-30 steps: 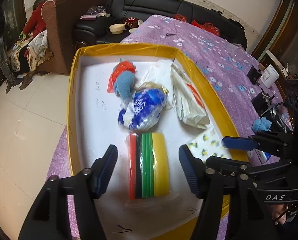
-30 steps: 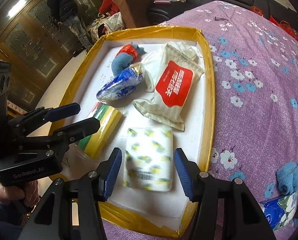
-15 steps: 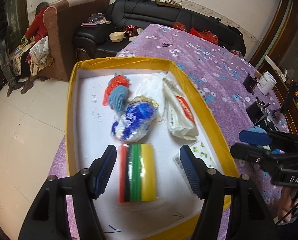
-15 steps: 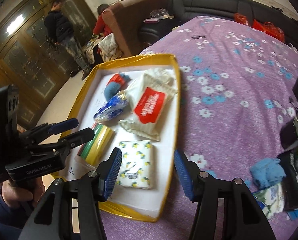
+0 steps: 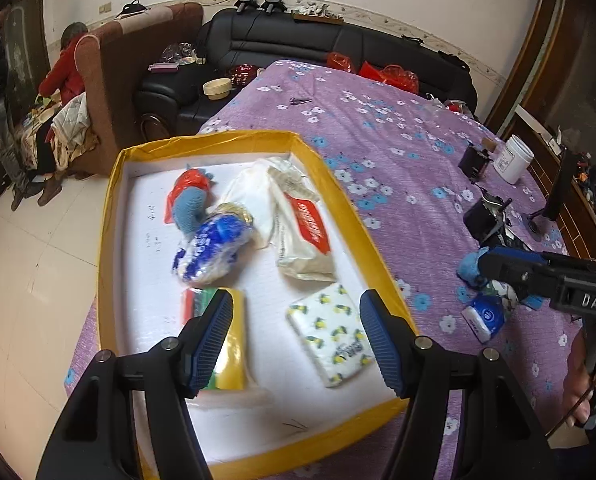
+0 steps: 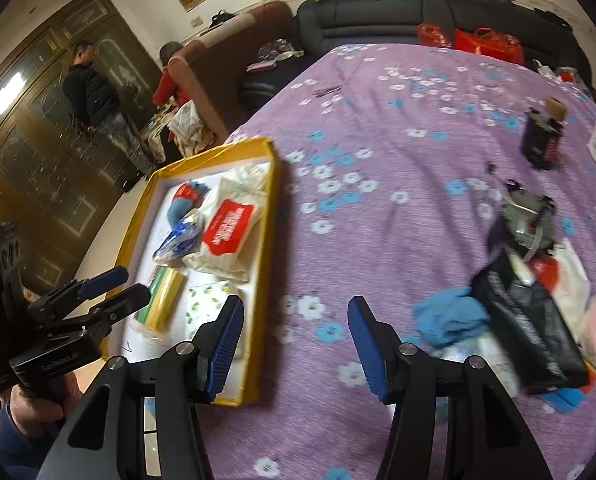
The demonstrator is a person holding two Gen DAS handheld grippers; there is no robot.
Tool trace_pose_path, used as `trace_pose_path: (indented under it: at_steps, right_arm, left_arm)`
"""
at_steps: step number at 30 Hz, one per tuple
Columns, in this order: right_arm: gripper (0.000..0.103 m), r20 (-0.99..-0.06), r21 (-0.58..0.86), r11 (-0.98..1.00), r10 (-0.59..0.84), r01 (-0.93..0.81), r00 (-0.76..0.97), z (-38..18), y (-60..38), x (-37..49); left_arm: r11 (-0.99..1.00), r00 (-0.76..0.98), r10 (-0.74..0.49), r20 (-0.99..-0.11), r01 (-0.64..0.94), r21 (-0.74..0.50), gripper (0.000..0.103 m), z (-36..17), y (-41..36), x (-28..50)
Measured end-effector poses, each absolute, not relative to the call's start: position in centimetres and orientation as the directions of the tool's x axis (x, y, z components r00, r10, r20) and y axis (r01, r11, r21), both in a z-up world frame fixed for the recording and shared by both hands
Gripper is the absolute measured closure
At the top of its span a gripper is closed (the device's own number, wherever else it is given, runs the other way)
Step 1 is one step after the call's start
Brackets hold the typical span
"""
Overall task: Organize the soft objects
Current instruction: 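Grasp the blue Vinda tissue pack with the left gripper while the right grasps the black wipe pack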
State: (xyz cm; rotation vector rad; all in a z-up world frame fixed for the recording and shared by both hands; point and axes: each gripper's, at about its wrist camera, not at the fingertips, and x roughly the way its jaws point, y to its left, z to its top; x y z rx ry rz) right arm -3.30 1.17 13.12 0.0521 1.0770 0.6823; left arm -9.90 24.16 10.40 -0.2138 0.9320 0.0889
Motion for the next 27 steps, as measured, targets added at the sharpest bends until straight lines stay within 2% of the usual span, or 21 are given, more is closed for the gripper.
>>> trace_pose_path:
  at_steps: [7,11,13,17,22,25,27]
  right_arm:
    - [0.044,-0.758,0.36,0.853,0.503,-0.377,0.415,14.9,-6.1,-0.6]
    - [0.044,-0.788,0.291,0.905,0.411,-0.311,0.458,13.8,-9.6,1.8]
    - [0.044,-0.829,0.26,0.921,0.368,-0.291,0.422,12.0,-10.4,2.8]
    - [0.044,-0.863,0.288,0.906,0.386,-0.308,0.327,9.4,-10.7,1.5]
    - [0.043,-0.84,0.349,0.823,0.486,-0.448,0.24,9.9,-9.9,-3.8]
    - [0.043,-0.834,0.378,0.828,0.499,-0.413,0.235,9.9,-11.5,-5.1]
    - [0.043,-0.834,0.388,0.843,0.493,-0.372,0.248,9.6,-12.8,-5.1]
  left_arm:
    - [0.98,0.593,-0.016,-0.805,-0.149,-0.129,0.038,10.7,21.6,-10.5]
    - [0.982,0.587,-0.018,-0.809,-0.143,-0.126,0.038,10.7,20.4,-10.9]
    - [0.982,0.584,-0.022,-0.811,-0.138,-0.126,0.038,10.6,19.8,-11.0]
    - [0.985,0.578,-0.038,-0.815,-0.114,-0.126,0.038,10.4,18.4,-10.9]
    - [0.989,0.571,-0.066,-0.818,-0.073,-0.131,0.038,10.2,16.7,-10.3]
    - [0.991,0.562,-0.097,-0.822,-0.023,-0.132,0.037,10.1,15.1,-9.6]
    - [0.99,0.548,-0.132,-0.826,0.031,-0.137,0.03,10.0,13.7,-9.1]
